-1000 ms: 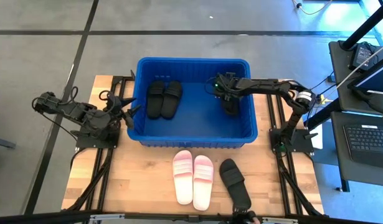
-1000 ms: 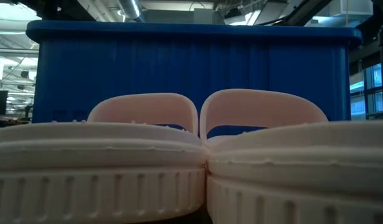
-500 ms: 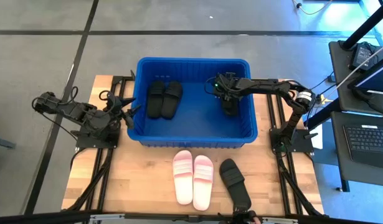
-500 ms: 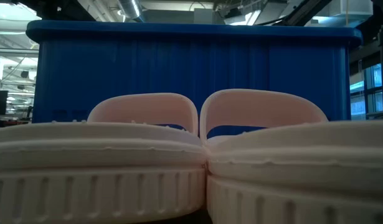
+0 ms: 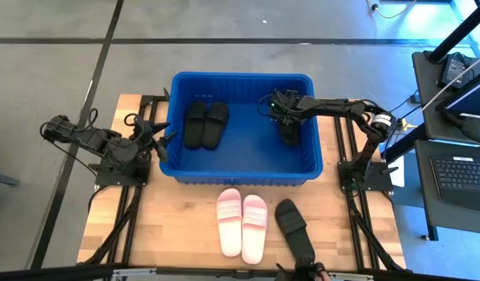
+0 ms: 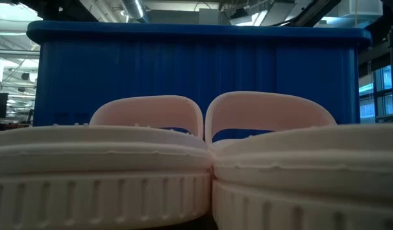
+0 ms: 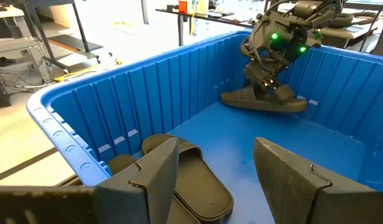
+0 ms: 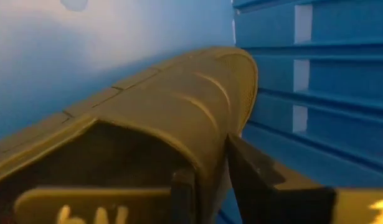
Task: Pick and place slides into bin
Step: Put the black slide into the blue bin
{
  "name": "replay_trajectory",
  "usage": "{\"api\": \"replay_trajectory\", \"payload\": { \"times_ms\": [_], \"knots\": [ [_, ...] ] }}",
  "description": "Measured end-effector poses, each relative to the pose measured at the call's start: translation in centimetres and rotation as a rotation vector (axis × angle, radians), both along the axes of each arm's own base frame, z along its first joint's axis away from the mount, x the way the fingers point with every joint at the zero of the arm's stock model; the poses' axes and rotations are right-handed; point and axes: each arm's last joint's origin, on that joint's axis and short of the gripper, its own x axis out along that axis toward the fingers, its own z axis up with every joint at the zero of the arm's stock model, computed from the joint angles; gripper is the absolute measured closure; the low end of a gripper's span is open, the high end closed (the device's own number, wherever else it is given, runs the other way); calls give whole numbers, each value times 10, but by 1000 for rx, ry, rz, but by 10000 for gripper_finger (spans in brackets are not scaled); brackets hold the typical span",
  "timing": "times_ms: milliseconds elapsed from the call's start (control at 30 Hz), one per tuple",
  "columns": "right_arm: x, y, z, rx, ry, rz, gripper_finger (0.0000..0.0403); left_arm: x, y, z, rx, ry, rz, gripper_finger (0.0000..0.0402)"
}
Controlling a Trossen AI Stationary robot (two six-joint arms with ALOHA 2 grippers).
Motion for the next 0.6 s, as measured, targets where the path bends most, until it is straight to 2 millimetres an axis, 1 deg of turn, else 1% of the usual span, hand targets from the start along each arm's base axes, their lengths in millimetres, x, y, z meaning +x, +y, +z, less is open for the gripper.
{"api": "replay_trajectory", "payload": {
  "times_ms": [233,600],
  "knots": [
    [-1,0,0,-1,7,-6,244,0,0,0,-1,0,0,200],
    [-6,3,-2,39,61,-15,175,0,0,0,-2,-1,1,200]
  ]
}}
